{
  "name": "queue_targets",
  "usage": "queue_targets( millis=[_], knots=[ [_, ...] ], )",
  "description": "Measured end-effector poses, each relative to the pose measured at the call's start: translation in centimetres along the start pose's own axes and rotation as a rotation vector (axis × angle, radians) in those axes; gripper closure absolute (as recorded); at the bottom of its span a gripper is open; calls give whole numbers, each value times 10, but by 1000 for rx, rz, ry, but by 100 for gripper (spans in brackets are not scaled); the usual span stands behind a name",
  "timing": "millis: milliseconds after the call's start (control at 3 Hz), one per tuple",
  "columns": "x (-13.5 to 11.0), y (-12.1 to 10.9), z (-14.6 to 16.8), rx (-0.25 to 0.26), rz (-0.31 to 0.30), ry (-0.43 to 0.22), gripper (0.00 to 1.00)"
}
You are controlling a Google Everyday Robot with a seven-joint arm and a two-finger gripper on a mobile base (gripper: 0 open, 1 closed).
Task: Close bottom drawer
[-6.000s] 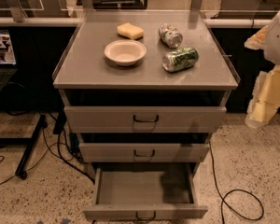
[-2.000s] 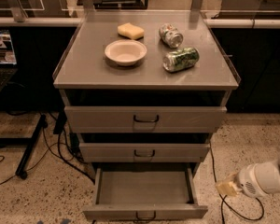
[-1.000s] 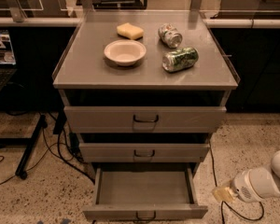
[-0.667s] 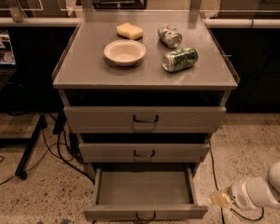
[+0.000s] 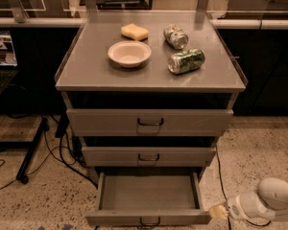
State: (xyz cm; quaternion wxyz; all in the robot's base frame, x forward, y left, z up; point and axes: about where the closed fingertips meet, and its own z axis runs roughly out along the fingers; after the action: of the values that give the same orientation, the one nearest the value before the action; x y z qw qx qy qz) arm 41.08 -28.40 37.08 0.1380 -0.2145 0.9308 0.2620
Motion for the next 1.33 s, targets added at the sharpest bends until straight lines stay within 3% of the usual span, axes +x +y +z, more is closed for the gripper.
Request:
queue_targets(
  millis=[333,667,1000,1333],
  knots=[
    [19,-17,44,-28,44,80,100],
    [18,-16,44,-28,44,80,100],
    [27,-17,63,-21,72,101,100],
    [42,-26,94,-51,124,143,100]
  ],
)
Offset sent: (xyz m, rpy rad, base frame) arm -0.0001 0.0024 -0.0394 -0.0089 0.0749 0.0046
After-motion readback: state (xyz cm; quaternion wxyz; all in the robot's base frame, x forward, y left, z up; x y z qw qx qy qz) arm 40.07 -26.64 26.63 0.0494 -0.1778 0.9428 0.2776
